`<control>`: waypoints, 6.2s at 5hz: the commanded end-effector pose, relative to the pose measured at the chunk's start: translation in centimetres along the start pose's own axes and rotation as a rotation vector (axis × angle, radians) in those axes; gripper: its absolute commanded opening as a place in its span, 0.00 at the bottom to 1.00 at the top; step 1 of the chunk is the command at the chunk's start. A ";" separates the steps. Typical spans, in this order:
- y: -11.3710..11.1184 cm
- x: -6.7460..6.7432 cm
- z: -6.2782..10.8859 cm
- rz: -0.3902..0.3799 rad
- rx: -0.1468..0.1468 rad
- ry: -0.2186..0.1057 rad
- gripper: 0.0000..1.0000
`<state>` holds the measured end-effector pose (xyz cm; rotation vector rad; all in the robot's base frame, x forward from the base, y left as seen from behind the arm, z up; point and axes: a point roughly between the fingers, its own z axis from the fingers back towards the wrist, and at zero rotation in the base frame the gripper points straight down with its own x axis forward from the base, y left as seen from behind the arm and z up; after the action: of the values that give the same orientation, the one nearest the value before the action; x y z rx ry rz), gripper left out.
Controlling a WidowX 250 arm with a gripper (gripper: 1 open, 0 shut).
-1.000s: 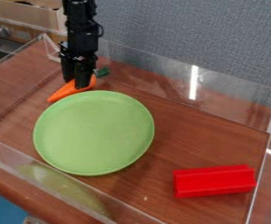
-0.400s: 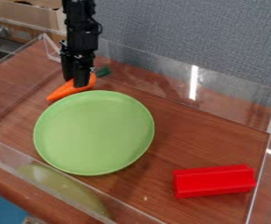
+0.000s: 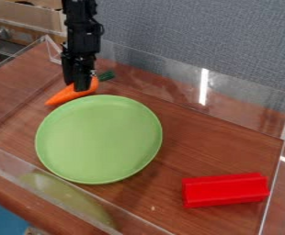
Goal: Put the carrot on the right side
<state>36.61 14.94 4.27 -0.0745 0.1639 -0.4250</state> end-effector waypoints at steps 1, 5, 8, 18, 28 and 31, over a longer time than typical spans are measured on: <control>1.5 0.3 1.4 0.017 0.043 -0.049 0.00; 3.4 1.0 -0.1 0.040 0.006 -0.044 0.00; 3.9 1.8 -1.2 -0.073 -0.039 -0.017 1.00; 4.7 -2.8 -1.9 -0.100 -0.223 -0.052 1.00; 0.7 -4.6 0.5 -0.050 -0.198 -0.055 0.00; -1.2 -5.6 1.7 -0.093 -0.156 -0.082 0.00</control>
<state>30.60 16.30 3.98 -0.3143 0.1705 -0.4835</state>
